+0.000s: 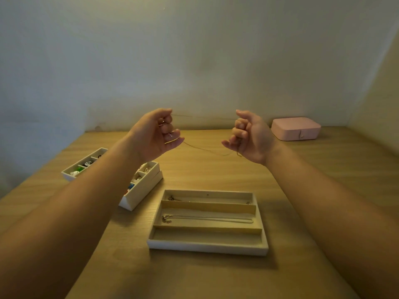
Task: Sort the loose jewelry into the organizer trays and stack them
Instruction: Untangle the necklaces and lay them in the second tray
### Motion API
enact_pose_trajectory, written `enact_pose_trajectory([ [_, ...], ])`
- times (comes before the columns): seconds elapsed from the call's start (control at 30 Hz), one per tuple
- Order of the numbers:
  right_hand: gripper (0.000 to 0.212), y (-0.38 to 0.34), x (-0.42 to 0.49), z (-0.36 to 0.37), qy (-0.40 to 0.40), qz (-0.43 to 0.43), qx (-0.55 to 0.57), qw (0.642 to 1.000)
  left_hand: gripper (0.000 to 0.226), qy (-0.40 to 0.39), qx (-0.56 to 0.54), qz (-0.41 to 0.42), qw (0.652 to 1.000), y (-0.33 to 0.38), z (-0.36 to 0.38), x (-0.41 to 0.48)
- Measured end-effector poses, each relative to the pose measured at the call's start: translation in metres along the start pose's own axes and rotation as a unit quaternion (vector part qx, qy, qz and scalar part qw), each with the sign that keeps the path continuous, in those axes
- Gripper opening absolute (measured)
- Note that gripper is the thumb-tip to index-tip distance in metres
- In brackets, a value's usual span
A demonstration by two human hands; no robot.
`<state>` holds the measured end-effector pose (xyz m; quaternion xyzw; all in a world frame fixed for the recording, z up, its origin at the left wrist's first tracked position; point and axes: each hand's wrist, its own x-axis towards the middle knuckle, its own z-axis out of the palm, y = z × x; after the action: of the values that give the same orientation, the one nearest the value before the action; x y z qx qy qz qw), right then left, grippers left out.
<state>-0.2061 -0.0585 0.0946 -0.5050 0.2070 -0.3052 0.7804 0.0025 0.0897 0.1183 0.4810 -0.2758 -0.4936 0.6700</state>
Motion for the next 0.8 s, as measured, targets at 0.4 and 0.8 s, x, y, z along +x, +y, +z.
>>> enact_pose_trajectory([
  [0.4,0.032,0.0,-0.006,-0.002,-0.034,-0.03,0.091,0.995,0.027,-0.007,0.039,-0.049,0.998,-0.029,-0.01,-0.01],
  [0.8,0.024,-0.033,-0.005,0.024,-0.048,-0.039,-0.093,0.994,0.016,-0.016,0.034,-0.044,0.998,-0.066,-0.025,-0.026],
])
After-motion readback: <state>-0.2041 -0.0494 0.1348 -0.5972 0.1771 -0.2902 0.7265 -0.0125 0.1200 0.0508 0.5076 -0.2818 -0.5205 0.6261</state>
